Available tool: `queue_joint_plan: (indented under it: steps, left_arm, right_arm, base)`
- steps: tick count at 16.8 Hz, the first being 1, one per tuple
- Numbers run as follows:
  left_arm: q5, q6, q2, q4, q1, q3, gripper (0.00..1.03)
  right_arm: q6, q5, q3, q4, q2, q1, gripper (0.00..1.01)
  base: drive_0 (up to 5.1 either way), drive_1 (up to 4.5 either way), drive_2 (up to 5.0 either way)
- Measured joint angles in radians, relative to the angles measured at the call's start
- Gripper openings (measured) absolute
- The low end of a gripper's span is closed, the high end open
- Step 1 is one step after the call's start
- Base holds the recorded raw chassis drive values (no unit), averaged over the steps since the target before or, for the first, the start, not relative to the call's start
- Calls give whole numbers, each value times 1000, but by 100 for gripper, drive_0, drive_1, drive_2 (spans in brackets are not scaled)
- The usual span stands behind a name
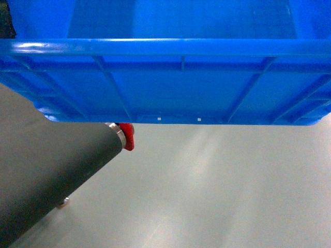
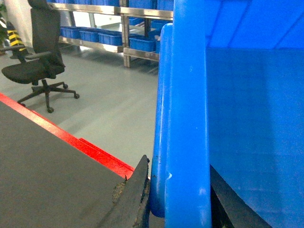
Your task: Place box next to blue box on left shelf
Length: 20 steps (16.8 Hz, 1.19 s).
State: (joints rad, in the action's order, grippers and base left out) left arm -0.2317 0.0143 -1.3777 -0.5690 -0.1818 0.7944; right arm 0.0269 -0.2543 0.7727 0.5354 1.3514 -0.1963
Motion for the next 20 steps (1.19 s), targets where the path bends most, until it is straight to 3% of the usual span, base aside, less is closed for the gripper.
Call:
queue_joint_plan:
  steps: [20]
  left_arm:
    - [0,0,0,0,0,0,20]
  right_arm:
    - [-1,0,0,0,0,0,21]
  base:
    - [-162,-162,-162]
